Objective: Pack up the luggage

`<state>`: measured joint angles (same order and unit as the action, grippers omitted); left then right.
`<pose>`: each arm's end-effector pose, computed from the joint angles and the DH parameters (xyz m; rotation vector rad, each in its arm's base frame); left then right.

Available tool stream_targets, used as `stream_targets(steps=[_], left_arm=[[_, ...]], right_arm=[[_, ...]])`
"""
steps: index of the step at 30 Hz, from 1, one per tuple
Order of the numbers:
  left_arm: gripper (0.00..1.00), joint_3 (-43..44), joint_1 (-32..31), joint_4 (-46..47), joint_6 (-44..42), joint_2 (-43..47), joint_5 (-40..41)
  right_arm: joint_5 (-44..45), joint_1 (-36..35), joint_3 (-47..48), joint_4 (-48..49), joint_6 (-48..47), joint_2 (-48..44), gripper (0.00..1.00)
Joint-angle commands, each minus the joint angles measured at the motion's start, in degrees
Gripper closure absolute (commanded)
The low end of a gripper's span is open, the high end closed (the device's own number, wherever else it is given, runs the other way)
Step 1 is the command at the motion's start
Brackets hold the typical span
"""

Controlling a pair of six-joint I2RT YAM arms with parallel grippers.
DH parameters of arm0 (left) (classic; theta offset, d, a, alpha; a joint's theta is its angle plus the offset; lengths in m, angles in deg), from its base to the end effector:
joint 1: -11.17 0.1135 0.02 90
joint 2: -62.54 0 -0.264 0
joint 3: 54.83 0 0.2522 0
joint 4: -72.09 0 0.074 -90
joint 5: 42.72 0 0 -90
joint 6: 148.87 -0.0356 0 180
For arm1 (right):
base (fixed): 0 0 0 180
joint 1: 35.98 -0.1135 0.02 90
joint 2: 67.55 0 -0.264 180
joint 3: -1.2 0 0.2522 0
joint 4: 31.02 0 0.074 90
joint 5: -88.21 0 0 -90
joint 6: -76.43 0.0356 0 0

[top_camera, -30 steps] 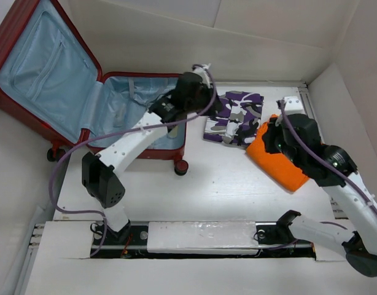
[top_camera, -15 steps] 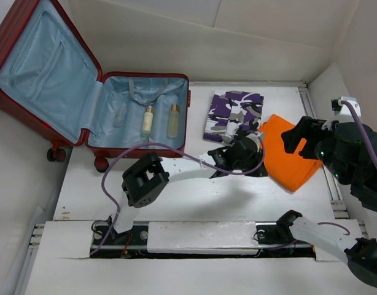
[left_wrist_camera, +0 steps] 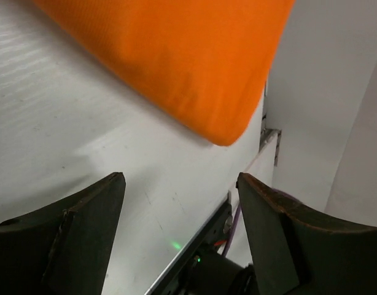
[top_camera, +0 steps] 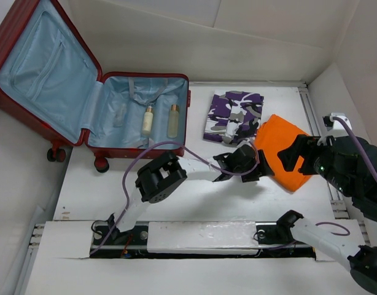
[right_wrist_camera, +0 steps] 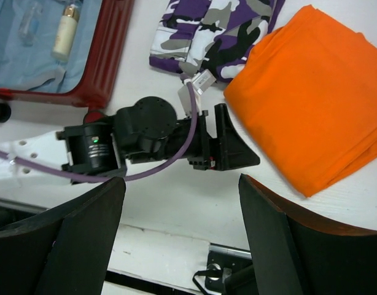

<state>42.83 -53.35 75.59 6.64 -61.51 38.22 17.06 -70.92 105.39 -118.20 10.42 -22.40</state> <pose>0.2076 -0.4486 0.1777 0.1035 2.3574 -1.4955 0.0546 0.0241 0.4661 0.0073 2.0472 0.3060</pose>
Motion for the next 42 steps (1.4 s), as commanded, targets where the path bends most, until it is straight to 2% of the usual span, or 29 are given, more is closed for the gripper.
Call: stream_targets(steps=[1,4,9,14,18,19,20,21,22,24,25,26,30,34,38,39,41,42], left_arm=[[0.29,3.9,-0.4,-1.3,7.2,-2.3,2.7],[0.28,11.1,-0.4,-9.4,10.9,-7.0,4.4],[0.28,13.3,-0.4,-13.8,21.2,-11.4,7.6],[0.29,24.9,0.8,-27.4,22.1,-17.5,12.9],[0.33,31.2,1.3,-31.6,22.6,-21.0,14.7],[0.40,32.6,1.3,-32.1,23.2,-23.0,15.8],[0.40,32.6,1.3,-32.1,23.2,-23.0,15.8],[0.56,32.6,1.3,-32.1,23.2,-23.0,15.8],[0.63,32.6,1.8,-31.3,23.2,-23.0,15.8],[0.88,32.0,1.8,-29.2,23.2,-23.5,15.2],[0.96,32.0,1.8,-29.2,20.9,-23.5,14.7],[1.00,32.0,1.8,-29.2,19.1,-23.5,14.7],[1.00,26.1,1.8,-27.3,8.9,-17.4,12.2],[1.00,13.5,-0.7,-26.7,0.3,-8.2,11.5],[0.99,-6.5,-0.7,-23.3,0.3,2.1,11.5],[0.90,-9.3,-0.7,-19.7,0.3,3.9,11.5],[0.65,-13.1,-1.2,-16.9,0.3,7.8,10.9],[0.49,-14.9,-1.2,-16.3,0.3,8.6,10.9]], right_arm=[[-2.5,0.2,-0.7,-0.2,0.3,-1.7,0.19],[-3.7,0.2,-1.3,0.3,-0.3,-2.8,0.19],[-5.5,0.2,-1.8,2.9,-0.8,-3.8,0.19],[-7.3,0.2,-2.4,6.1,-1.3,-5.1,0.19],[-8.9,0.2,-3.9,7.5,-2.6,-6.5,0.21],[-10.7,0.2,-5.2,8.8,-3.2,-6.5,0.21],[-10.8,0.2,-5.2,8.8,-3.2,-6.5,0.21],[-11.5,0.2,-5.2,8.8,-3.7,-6.5,0.21],[-11.6,0.2,-5.7,9.4,-3.7,-6.5,0.22],[-12.1,0.2,-5.7,10.1,-4.4,-6.5,0.22],[-12.7,0.2,-5.7,10.1,-4.9,-6.5,0.22],[-12.7,0.2,-5.7,10.1,-4.9,-6.5,0.22],[-14.7,0.2,-7.5,11.5,-6.1,-6.5,0.22],[-17.0,0.2,-9.0,14.2,-6.1,-5.3,0.23],[-18.3,0.2,-10.1,17.0,-6.1,-3.6,0.23],[-18.3,0.2,-10.1,17.0,-6.1,-3.6,0.23],[-18.3,0.2,-10.6,17.5,-6.1,-3.0,0.23],[-18.3,0.2,-10.6,17.5,-6.1,-2.4,0.23]])
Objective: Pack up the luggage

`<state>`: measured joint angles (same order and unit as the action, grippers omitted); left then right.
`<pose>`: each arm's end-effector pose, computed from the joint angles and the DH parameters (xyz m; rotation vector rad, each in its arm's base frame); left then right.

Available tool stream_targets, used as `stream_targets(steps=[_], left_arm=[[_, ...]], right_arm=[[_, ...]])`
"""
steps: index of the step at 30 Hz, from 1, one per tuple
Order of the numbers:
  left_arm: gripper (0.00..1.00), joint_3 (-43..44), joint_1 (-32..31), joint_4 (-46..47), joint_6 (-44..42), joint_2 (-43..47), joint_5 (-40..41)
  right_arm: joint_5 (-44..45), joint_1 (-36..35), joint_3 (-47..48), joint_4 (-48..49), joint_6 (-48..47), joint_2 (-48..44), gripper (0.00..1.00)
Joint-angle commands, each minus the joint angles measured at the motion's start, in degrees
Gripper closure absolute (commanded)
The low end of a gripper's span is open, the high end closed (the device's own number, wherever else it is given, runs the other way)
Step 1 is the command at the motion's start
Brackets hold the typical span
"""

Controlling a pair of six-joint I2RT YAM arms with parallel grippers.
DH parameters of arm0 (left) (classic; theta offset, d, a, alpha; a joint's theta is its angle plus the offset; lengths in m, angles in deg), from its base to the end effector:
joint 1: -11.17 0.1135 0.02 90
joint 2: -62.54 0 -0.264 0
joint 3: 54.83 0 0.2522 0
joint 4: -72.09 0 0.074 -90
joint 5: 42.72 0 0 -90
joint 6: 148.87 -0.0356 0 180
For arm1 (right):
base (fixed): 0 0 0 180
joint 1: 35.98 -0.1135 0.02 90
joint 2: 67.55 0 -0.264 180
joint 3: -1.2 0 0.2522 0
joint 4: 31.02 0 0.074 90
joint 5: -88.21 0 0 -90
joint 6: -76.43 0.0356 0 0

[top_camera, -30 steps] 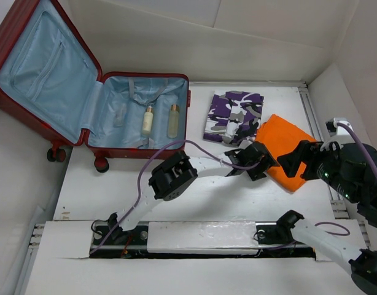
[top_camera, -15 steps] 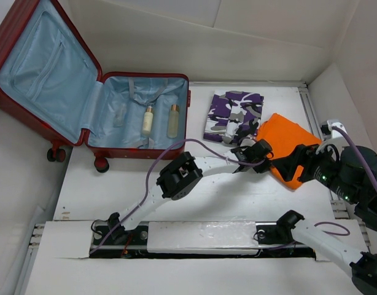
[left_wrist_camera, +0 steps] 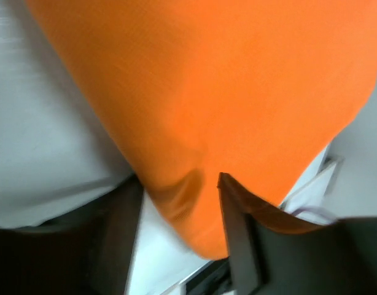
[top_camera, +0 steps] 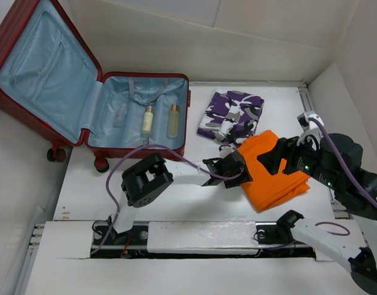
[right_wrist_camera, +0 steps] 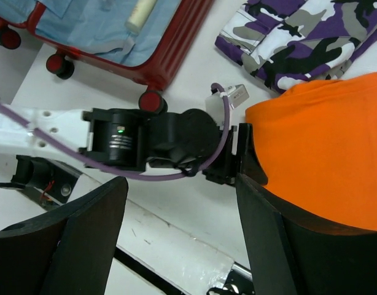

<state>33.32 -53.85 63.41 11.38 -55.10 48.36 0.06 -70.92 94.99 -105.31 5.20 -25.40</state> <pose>0.1899 -0.4060 0.1555 -0.1280 2.5465 -1.1366 0.0678 0.0460 0.4462 -0.2615 1.9948 0.5765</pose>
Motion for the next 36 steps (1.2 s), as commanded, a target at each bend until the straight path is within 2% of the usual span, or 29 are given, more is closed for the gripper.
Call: stream_targets(steps=[1,4,8,15,18,19,20,21,22,23,24,29,36], left_arm=[[0.42,-5.4,-0.7,-3.3,-5.1,2.9,0.8],[0.32,-4.9,-0.7,-3.3,-5.7,3.4,-0.5],[0.32,-4.3,-1.3,-3.3,-4.3,2.3,-0.5],[0.33,0.7,-0.7,-1.1,3.1,-5.9,-0.5],[0.42,5.8,-0.2,-2.8,3.7,-9.8,1.0],[0.48,6.7,-0.2,-3.4,3.7,-10.5,1.8],[0.57,7.6,0.3,-3.4,3.0,-11.0,2.4],[0.76,8.9,0.3,-4.1,2.5,-11.5,3.1],[0.87,8.9,0.3,-4.6,1.5,-11.6,3.7],[0.96,9.6,1.2,-4.6,0.9,-11.6,3.7],[1.00,9.6,1.7,-5.6,0.3,-10.9,4.5],[1.00,11.1,2.3,-8.2,-8.8,-6.6,6.8],[1.00,13.8,2.3,-11.6,-21.5,7.9,3.6]], right_arm=[[-1.3,0.2,-0.2,5.2,-0.8,0.6,0.23],[-0.3,0.2,0.3,5.2,-0.8,1.7,0.23],[0.3,0.2,1.4,4.6,-0.8,1.7,0.23],[1.9,0.2,2.6,3.0,-0.8,2.2,0.23],[1.9,0.2,3.1,3.0,-1.4,2.2,0.23],[1.9,0.2,3.1,3.0,-1.4,2.2,0.23],[1.9,0.2,3.1,3.0,-1.4,2.2,0.23],[1.9,0.2,3.1,2.4,-1.4,1.7,0.23],[1.9,0.2,3.1,2.4,-1.4,1.7,0.23],[1.9,0.2,3.1,2.4,-1.4,1.7,0.23],[1.9,0.2,3.1,2.4,-1.4,1.7,0.23],[1.4,-0.3,4.2,2.4,-1.9,1.2,0.23],[4.4,-0.3,7.9,1.9,-3.6,1.8,0.23]])
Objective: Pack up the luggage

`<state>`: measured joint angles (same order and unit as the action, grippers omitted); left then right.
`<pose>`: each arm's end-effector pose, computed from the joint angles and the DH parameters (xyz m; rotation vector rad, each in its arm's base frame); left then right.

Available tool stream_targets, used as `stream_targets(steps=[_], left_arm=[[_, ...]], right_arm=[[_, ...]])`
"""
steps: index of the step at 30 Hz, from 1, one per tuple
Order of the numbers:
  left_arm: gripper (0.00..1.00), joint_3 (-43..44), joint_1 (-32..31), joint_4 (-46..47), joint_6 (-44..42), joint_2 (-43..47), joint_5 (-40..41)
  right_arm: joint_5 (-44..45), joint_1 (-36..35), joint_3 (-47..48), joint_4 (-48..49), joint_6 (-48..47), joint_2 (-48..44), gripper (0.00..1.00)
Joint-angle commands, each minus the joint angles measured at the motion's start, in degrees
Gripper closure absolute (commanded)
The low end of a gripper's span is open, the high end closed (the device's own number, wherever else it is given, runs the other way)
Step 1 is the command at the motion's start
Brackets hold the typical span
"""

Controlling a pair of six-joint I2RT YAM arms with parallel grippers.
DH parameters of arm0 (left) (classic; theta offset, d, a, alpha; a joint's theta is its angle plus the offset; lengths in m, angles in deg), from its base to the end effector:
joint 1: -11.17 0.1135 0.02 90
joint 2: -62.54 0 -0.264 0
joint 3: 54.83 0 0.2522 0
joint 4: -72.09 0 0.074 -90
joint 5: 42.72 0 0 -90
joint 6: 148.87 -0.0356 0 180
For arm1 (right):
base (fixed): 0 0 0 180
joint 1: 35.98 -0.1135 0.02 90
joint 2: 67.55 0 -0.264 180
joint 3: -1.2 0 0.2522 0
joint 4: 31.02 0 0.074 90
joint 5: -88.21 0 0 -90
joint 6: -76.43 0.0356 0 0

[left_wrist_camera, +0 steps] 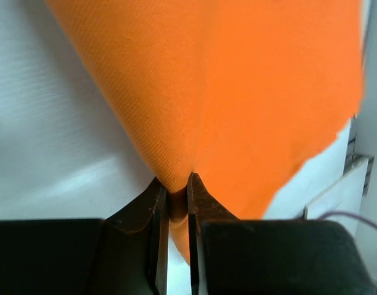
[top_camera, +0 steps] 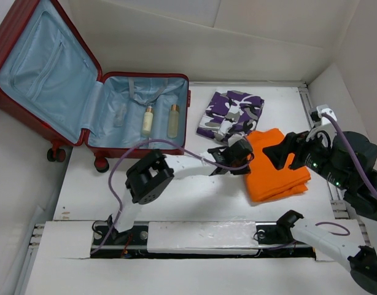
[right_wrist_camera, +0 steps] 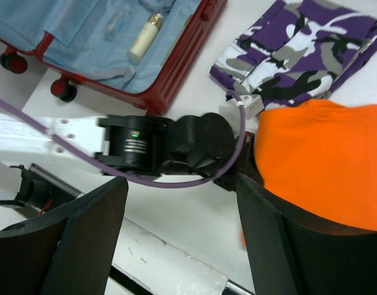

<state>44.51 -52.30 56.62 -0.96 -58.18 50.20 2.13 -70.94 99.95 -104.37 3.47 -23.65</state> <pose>0.2148 -0.4263 0.1828 0.0876 2.4471 -1.0374 0.0660 0.0432 0.4680 -0.2537 1.9144 0.5499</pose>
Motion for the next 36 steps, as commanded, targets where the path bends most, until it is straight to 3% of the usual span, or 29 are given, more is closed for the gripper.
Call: stream_targets(steps=[1,4,7,15,22,26,33,34,35,36], left_arm=[[1.00,3.4,1.9,-6.1,-10.8,14.0,1.7],[1.00,8.3,4.3,-12.1,-18.0,17.5,-0.3],[1.00,12.9,10.8,-19.4,-24.9,20.3,-3.2],[1.00,16.9,39.9,-25.3,-38.2,22.6,-12.6],[1.00,19.2,61.9,-26.1,-40.2,19.8,-15.2],[1.00,18.7,70.0,-23.6,-38.8,19.3,-16.8],[1.00,13.5,77.3,-23.6,-39.0,14.8,-12.6],[0.89,11.5,77.9,-23.6,-38.5,14.8,-12.6],[0.56,10.2,78.4,-23.1,-37.4,15.9,-11.7],[0.41,9.2,78.4,-22.5,-36.8,18.3,-10.7]], right_arm=[[2.8,-0.3,3.8,1.0,-1.8,0.7,0.23],[4.2,-0.3,4.6,1.0,-2.9,2.1,0.23],[4.2,-0.3,5.8,2.1,-3.4,2.7,0.23],[5.2,-0.3,6.3,3.3,-3.9,4.4,0.23],[5.2,-0.3,6.9,3.3,-3.9,5.5,0.23],[5.8,-0.3,6.2,2.8,-3.9,5.5,0.23],[7.5,-0.3,5.6,1.8,-3.9,6.0,0.23],[7.5,-0.3,5.6,1.8,-4.5,6.0,0.23],[7.5,-0.3,5.6,1.8,-4.5,6.6,0.23],[8.1,-0.3,5.6,1.8,-4.5,6.6,0.23]])
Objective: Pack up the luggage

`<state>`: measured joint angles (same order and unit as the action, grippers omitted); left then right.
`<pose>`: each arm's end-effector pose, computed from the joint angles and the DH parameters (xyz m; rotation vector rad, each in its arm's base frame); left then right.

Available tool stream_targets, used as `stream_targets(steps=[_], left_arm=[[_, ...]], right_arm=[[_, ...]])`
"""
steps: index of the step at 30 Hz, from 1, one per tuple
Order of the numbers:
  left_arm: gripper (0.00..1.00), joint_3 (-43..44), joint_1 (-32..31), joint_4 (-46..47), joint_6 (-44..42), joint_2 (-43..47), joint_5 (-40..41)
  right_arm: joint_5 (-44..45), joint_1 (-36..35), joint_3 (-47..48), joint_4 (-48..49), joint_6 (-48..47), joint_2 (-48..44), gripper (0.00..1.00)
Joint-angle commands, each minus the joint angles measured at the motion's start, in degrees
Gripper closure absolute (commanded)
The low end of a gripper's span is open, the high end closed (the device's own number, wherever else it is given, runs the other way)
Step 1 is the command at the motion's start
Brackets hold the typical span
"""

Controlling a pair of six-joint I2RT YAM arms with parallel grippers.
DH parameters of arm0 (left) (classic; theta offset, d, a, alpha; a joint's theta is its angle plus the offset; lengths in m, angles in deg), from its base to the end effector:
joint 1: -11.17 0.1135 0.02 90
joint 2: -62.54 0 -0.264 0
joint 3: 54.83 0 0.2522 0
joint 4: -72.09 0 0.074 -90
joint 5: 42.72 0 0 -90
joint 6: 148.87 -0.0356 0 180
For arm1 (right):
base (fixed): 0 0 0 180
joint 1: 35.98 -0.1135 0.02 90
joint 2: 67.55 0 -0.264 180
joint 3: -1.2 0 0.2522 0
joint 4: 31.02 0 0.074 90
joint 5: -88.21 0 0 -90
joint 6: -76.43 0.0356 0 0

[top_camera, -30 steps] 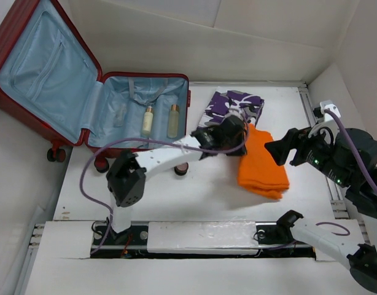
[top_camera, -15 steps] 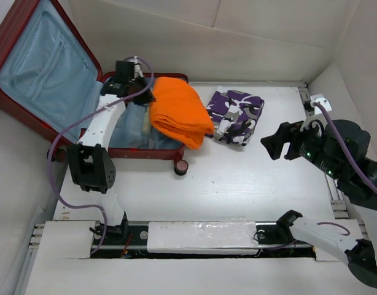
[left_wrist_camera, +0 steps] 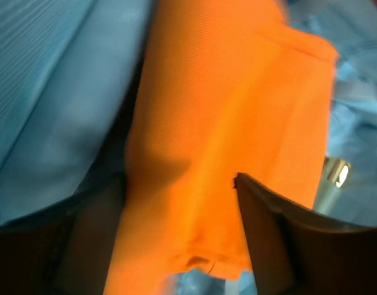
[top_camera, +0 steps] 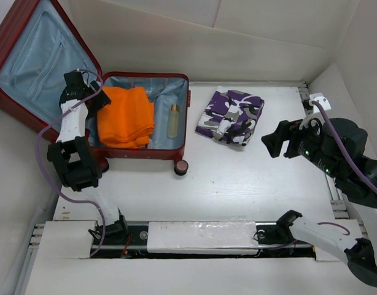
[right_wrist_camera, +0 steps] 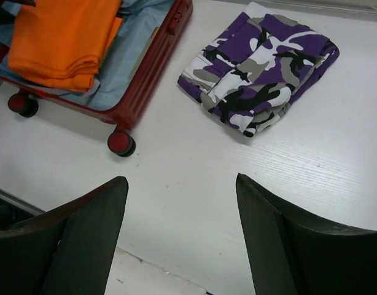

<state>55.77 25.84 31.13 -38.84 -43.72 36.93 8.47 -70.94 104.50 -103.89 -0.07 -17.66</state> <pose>0.4204 0.1034 0.3210 -0.5622 2.1365 -0.2515 0.0881 0.0539 0.4816 -0.2378 1.9103 0.4004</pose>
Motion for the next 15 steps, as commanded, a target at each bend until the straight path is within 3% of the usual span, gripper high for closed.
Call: stream_targets(steps=[1,3,8,9,12,13,14,15], left_arm=[[0.29,-3.6,0.3,3.6,1.8,5.3,3.6],[0.14,-4.1,0.3,4.6,4.7,8.7,4.3],[0.11,-10.4,-2.7,10.7,10.8,23.2,3.5],[0.03,-11.3,-5.0,12.4,10.8,24.9,2.0],[0.00,-11.3,-19.5,12.8,11.3,25.9,3.9],[0.00,-11.3,-23.7,13.3,12.0,25.9,5.2],[0.00,-12.1,-31.6,15.1,13.3,23.7,6.0],[0.00,-12.1,-35.1,15.2,13.3,22.2,6.0]], right_arm=[[1.8,-0.3,1.1,1.3,-0.9,0.6,0.23],[2.3,-0.3,1.1,1.3,-1.5,1.2,0.23],[2.3,-0.3,-2.9,1.3,-1.5,0.6,0.23],[2.3,-0.3,-3.6,1.3,-1.5,0.0,0.23],[2.3,-0.3,-6.7,2.0,-1.5,-1.2,0.23],[2.8,-0.3,-7.5,2.0,-1.5,-1.2,0.27],[2.8,-0.3,-9.2,2.5,-1.5,-1.2,0.43],[2.8,-0.3,-9.9,2.5,-1.5,-1.2,0.51]])
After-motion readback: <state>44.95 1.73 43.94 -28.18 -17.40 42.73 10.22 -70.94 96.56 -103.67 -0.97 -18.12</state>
